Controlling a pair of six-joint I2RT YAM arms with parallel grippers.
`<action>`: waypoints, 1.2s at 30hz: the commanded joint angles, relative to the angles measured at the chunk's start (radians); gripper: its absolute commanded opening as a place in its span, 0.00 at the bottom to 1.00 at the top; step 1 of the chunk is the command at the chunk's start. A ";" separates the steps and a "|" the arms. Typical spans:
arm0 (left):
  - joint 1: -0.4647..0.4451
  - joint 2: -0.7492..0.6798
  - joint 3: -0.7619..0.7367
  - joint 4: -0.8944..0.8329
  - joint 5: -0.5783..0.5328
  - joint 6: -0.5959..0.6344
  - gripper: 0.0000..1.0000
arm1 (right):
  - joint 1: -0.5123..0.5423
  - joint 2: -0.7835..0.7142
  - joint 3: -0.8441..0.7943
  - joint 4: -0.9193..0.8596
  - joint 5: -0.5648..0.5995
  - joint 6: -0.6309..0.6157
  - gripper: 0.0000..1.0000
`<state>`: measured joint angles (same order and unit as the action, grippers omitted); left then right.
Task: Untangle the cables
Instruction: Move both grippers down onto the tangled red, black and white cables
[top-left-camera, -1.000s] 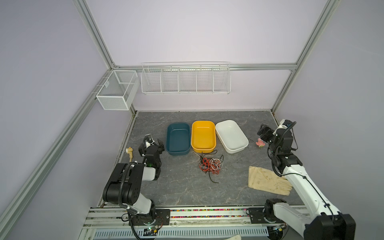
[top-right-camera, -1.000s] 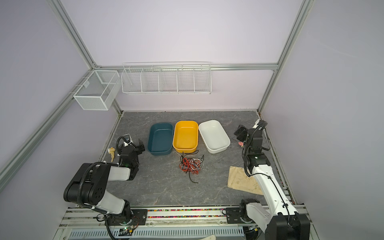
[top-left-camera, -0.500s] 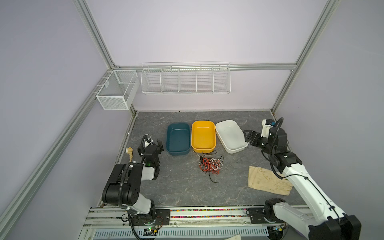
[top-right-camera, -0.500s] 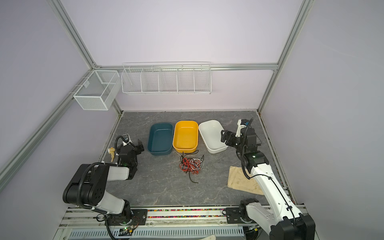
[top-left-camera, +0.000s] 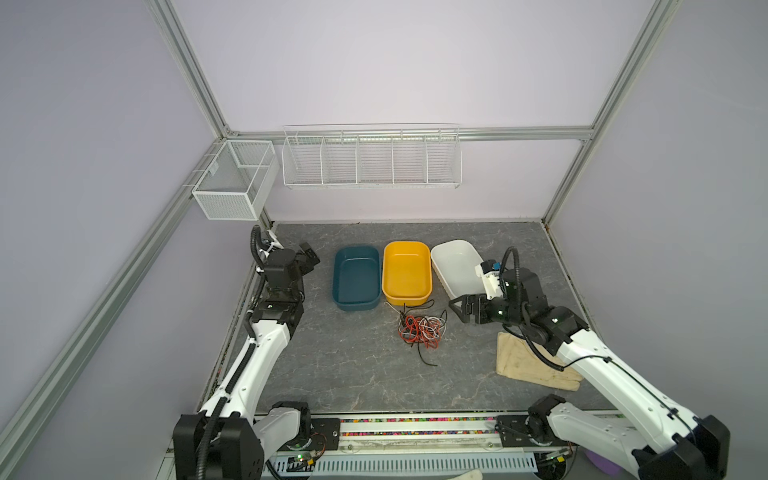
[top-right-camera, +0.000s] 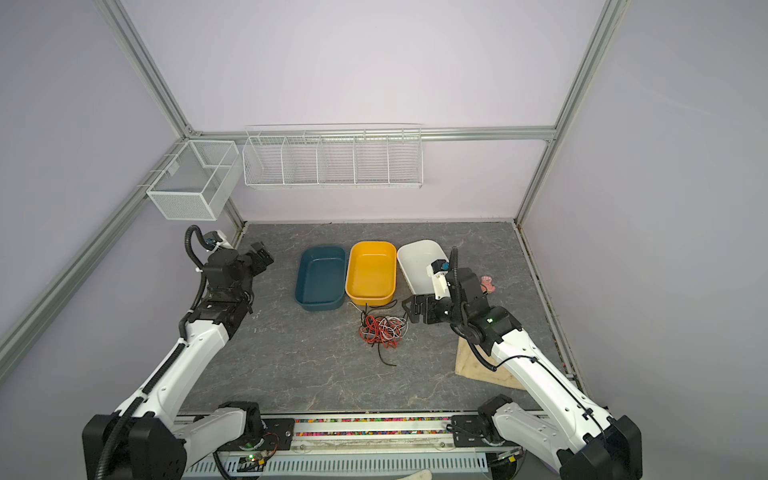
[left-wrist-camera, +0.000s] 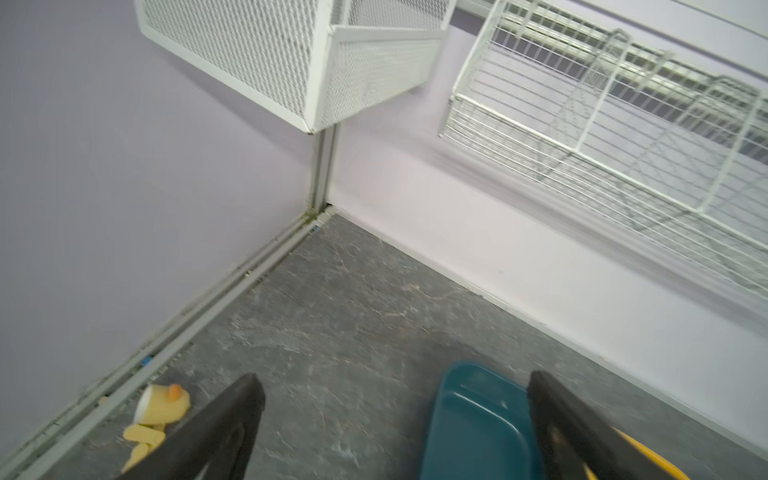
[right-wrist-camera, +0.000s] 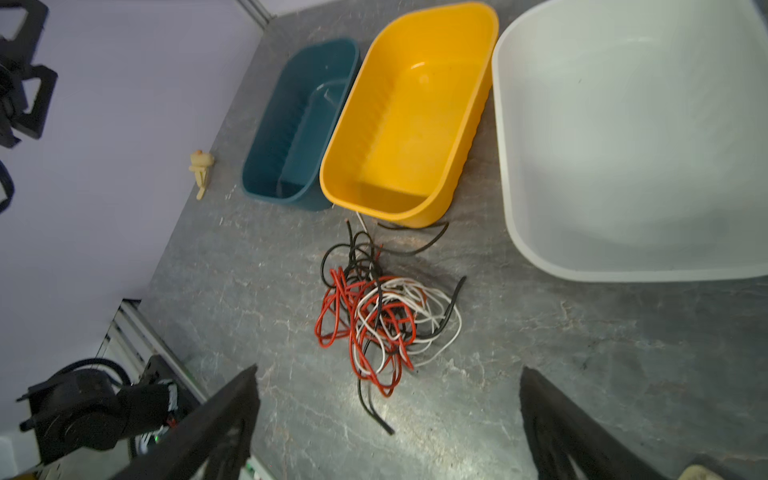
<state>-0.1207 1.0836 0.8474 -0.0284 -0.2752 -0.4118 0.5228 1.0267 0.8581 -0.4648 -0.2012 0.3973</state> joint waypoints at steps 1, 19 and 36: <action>0.000 -0.067 0.005 -0.198 0.261 -0.077 0.99 | 0.045 0.027 0.013 -0.057 -0.038 -0.008 0.97; -0.227 -0.249 -0.146 -0.474 0.372 -0.221 0.99 | 0.216 0.179 -0.030 -0.032 0.041 -0.075 0.78; -0.426 -0.321 -0.317 -0.440 0.339 -0.360 0.99 | 0.228 0.400 -0.025 0.110 0.011 -0.080 0.47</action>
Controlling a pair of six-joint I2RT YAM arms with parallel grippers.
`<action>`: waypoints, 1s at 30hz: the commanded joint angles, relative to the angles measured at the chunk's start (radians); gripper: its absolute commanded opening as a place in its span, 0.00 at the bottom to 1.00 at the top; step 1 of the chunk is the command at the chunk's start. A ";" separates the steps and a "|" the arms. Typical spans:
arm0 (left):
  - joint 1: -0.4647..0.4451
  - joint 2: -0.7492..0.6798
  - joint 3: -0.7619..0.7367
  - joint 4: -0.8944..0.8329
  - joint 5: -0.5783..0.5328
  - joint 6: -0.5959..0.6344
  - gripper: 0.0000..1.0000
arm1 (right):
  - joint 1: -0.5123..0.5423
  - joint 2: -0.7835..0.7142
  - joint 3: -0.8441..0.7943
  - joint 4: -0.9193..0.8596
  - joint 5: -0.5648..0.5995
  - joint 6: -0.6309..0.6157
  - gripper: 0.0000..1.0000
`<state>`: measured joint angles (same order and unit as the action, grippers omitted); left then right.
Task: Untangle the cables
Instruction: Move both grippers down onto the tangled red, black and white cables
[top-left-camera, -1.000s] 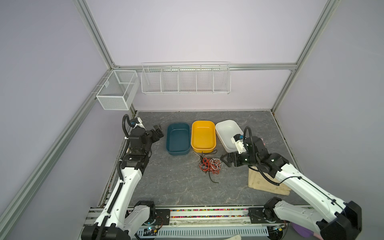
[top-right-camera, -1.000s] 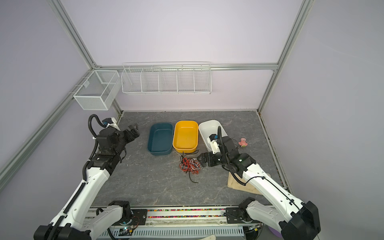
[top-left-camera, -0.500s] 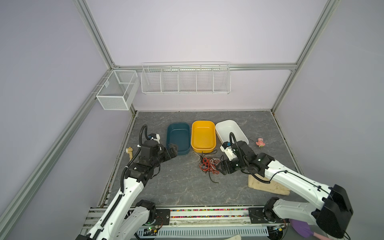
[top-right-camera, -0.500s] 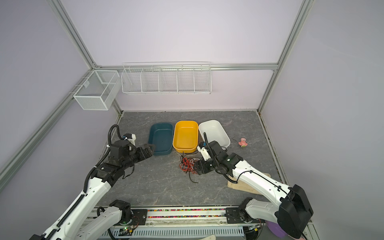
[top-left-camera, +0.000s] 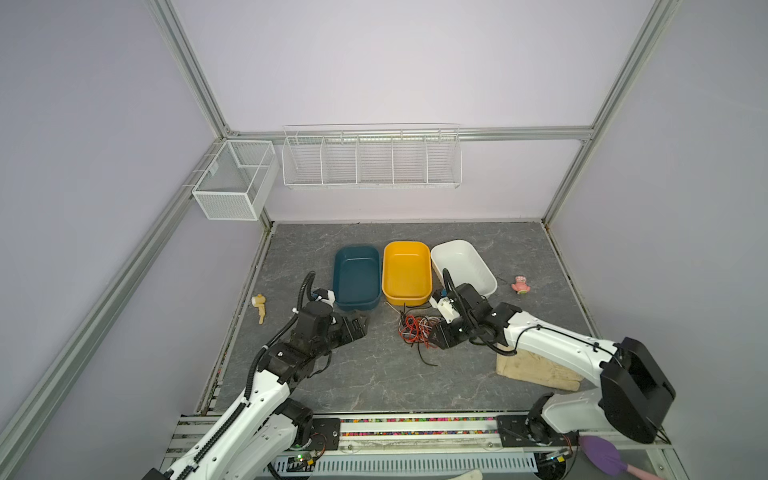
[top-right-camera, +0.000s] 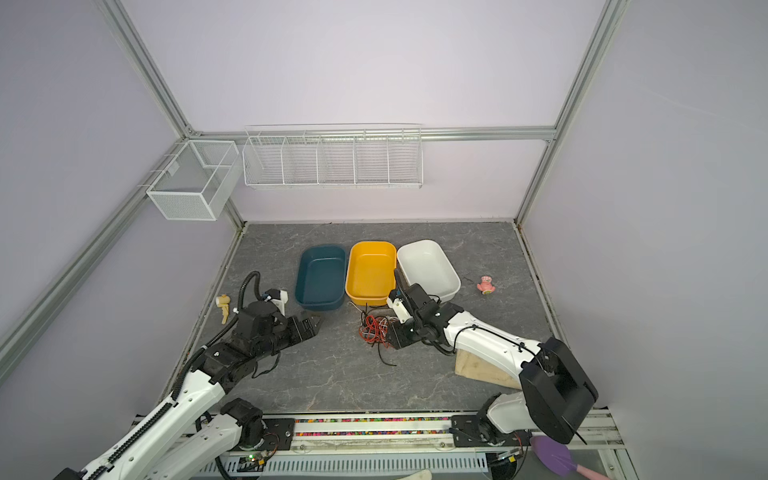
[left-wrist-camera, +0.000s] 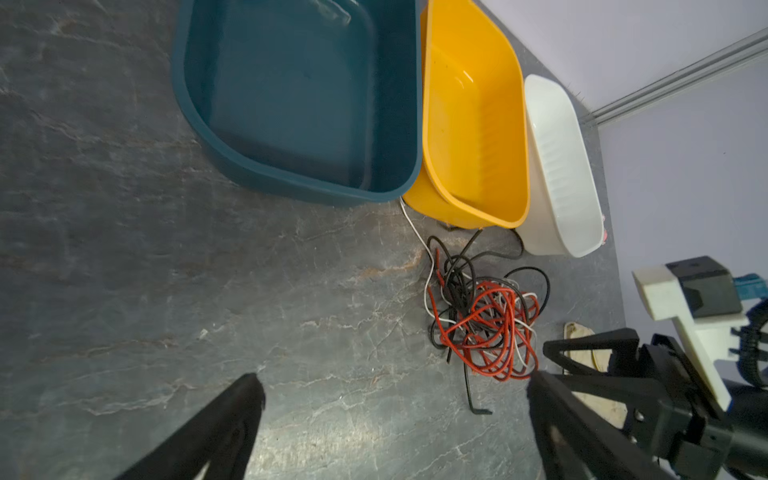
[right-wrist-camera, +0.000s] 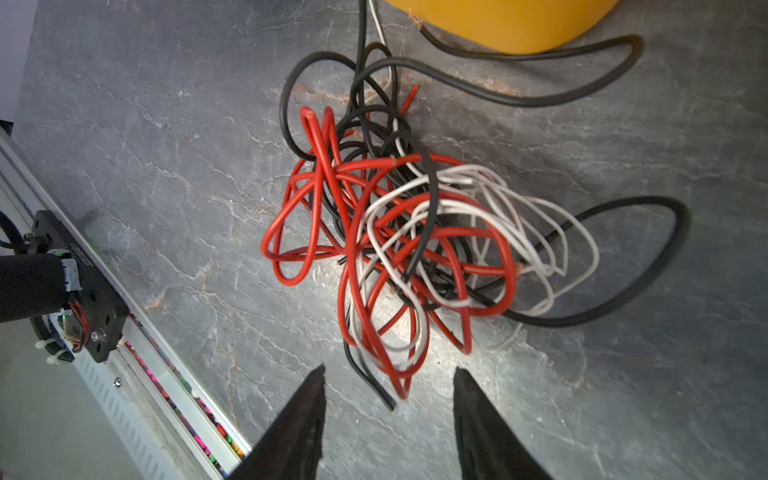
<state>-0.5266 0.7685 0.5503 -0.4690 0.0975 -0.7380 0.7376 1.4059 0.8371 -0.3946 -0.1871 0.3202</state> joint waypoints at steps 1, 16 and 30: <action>-0.025 -0.001 -0.025 0.001 -0.035 -0.034 0.99 | 0.015 0.027 -0.005 0.043 0.002 -0.004 0.44; -0.059 -0.003 -0.091 0.041 -0.017 -0.087 1.00 | 0.045 0.057 0.004 0.056 0.001 0.004 0.17; -0.163 0.024 -0.113 0.159 -0.011 -0.196 1.00 | 0.167 0.022 0.115 -0.027 0.034 -0.006 0.07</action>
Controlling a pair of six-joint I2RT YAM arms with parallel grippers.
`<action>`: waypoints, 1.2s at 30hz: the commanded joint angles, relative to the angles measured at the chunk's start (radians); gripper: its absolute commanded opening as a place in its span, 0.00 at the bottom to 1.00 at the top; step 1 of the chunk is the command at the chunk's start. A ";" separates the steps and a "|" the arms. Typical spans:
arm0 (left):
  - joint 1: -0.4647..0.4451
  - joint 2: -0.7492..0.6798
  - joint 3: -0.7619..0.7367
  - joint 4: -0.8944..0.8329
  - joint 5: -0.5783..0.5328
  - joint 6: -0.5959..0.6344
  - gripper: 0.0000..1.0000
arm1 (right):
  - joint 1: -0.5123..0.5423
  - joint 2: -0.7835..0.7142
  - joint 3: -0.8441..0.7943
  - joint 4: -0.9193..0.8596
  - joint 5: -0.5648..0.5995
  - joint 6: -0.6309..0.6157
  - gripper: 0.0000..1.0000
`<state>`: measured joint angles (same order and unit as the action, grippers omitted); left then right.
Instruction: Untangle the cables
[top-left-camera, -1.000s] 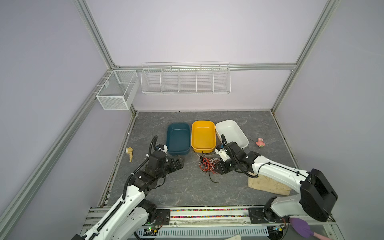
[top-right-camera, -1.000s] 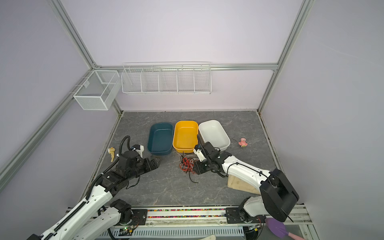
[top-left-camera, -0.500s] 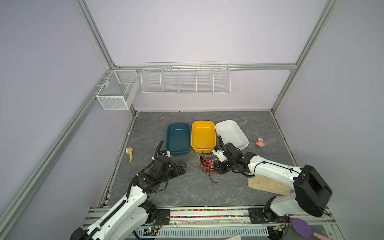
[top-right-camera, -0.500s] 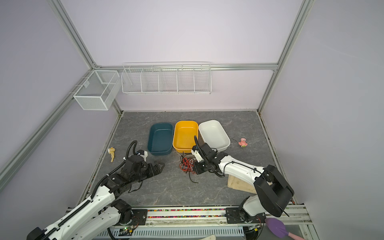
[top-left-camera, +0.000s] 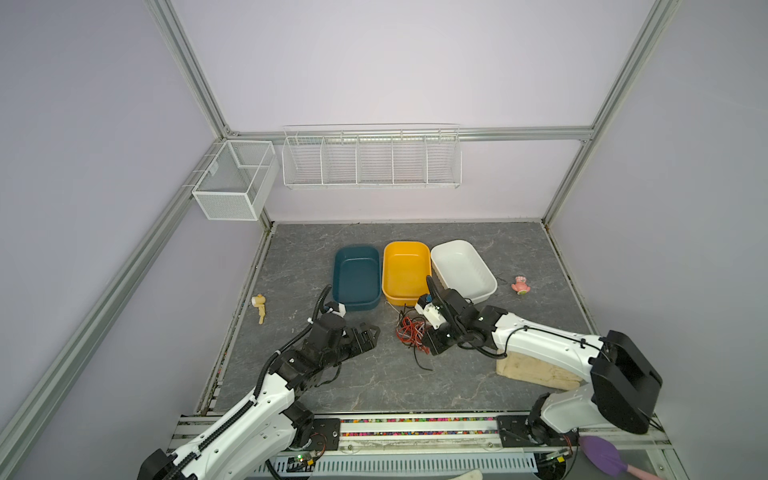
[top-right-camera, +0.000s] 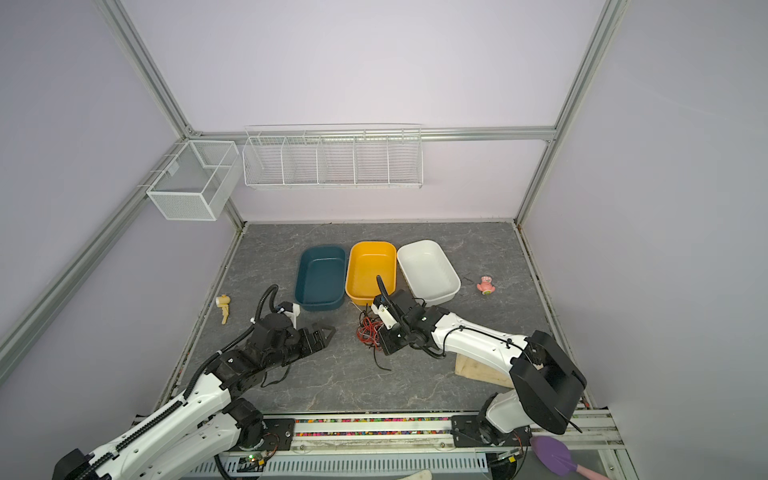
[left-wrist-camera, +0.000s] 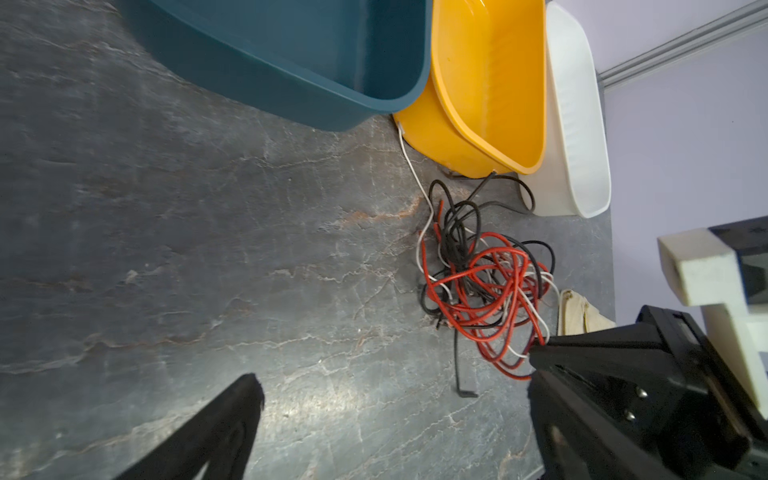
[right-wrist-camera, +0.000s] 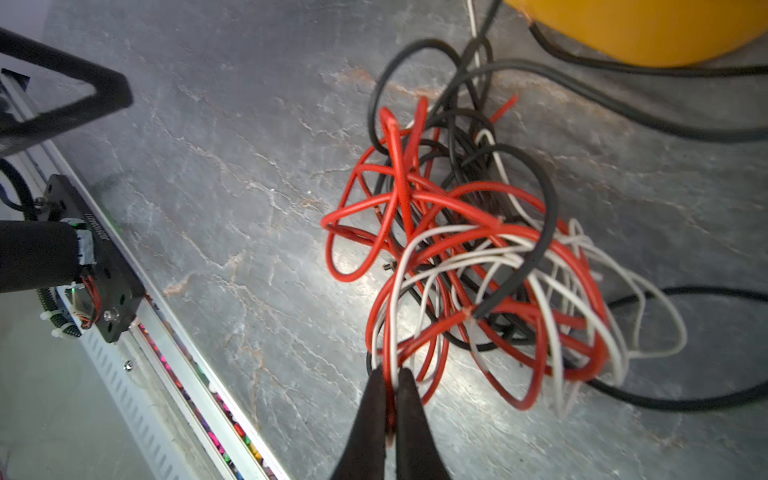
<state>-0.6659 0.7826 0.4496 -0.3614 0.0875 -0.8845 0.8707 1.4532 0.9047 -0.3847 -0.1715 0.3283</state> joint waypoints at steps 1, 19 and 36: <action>-0.035 0.015 -0.014 0.067 -0.002 -0.058 0.99 | 0.045 -0.027 0.059 -0.044 0.025 -0.017 0.06; -0.192 0.146 -0.037 0.250 0.000 -0.138 0.95 | 0.124 -0.043 0.173 -0.084 0.060 -0.024 0.06; -0.207 0.201 -0.123 0.481 0.043 -0.190 0.86 | 0.129 -0.163 0.158 -0.038 0.032 0.035 0.07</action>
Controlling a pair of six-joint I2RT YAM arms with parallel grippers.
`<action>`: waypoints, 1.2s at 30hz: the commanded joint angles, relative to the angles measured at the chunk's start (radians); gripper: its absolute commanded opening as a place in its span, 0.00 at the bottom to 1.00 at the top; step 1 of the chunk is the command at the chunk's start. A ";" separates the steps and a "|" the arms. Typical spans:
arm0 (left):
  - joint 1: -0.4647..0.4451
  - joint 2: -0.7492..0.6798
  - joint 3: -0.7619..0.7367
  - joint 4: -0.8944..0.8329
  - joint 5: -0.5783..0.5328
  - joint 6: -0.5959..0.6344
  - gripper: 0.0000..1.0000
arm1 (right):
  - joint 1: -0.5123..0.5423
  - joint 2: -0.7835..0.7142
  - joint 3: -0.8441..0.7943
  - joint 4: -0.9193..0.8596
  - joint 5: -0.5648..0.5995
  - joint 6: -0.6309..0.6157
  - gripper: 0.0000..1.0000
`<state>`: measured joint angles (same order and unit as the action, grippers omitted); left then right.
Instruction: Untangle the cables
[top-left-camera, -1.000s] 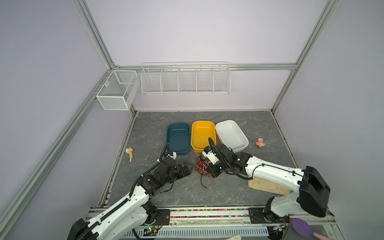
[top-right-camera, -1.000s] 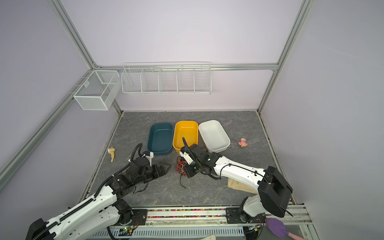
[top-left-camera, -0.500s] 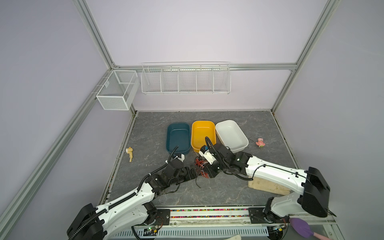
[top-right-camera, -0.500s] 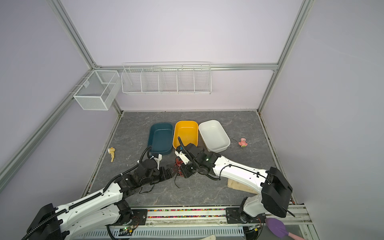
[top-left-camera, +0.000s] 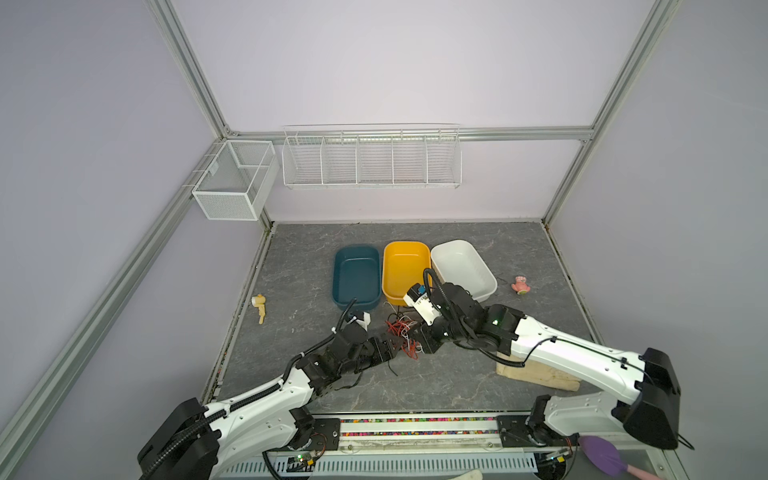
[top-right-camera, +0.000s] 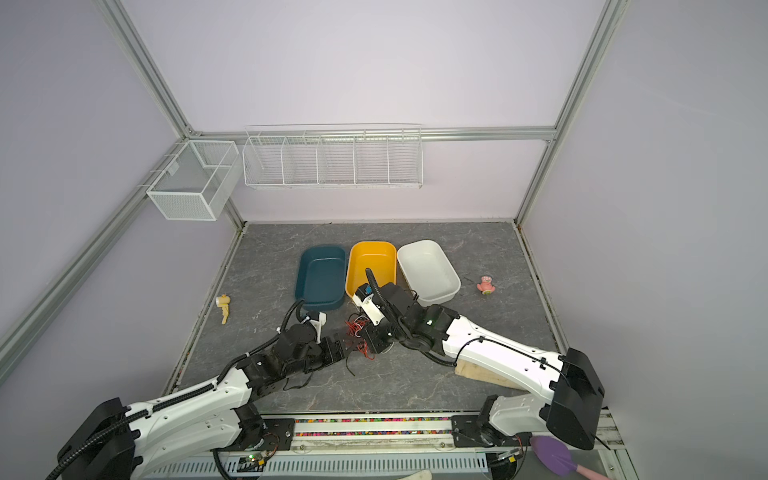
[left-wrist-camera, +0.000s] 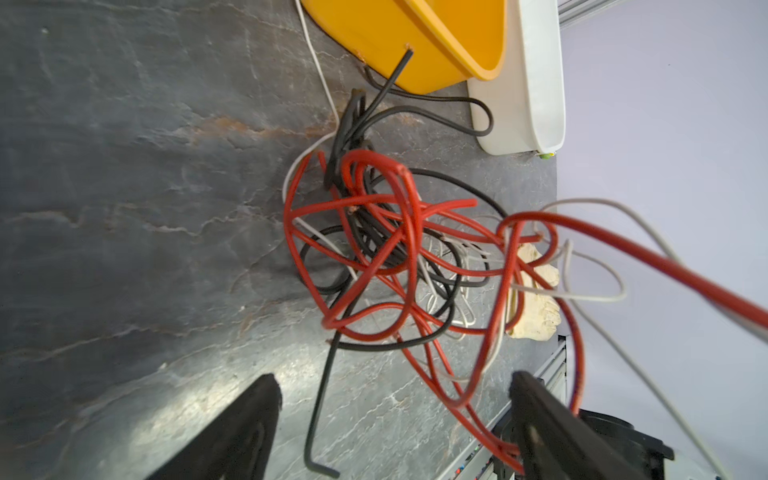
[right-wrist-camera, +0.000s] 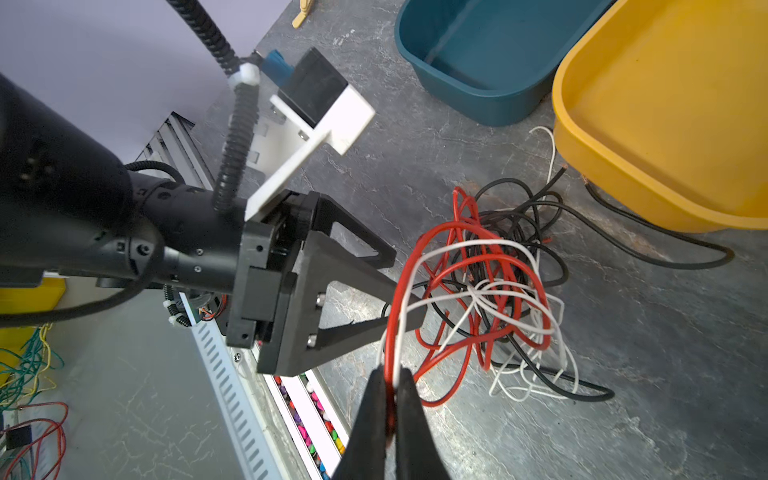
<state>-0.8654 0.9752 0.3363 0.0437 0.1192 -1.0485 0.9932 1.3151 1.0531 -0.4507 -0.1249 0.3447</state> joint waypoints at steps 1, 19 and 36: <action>-0.009 0.010 -0.015 0.093 0.013 -0.053 0.87 | 0.007 -0.031 0.007 0.032 -0.016 0.021 0.07; -0.032 0.083 -0.039 0.203 0.007 -0.061 0.54 | 0.008 -0.092 -0.004 0.057 -0.110 0.060 0.07; -0.039 0.134 -0.051 0.226 -0.009 -0.056 0.20 | 0.014 -0.146 0.006 0.028 -0.128 0.064 0.07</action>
<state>-0.8989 1.1004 0.3023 0.2550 0.1291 -1.0954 0.9997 1.1950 1.0531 -0.4297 -0.2340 0.3973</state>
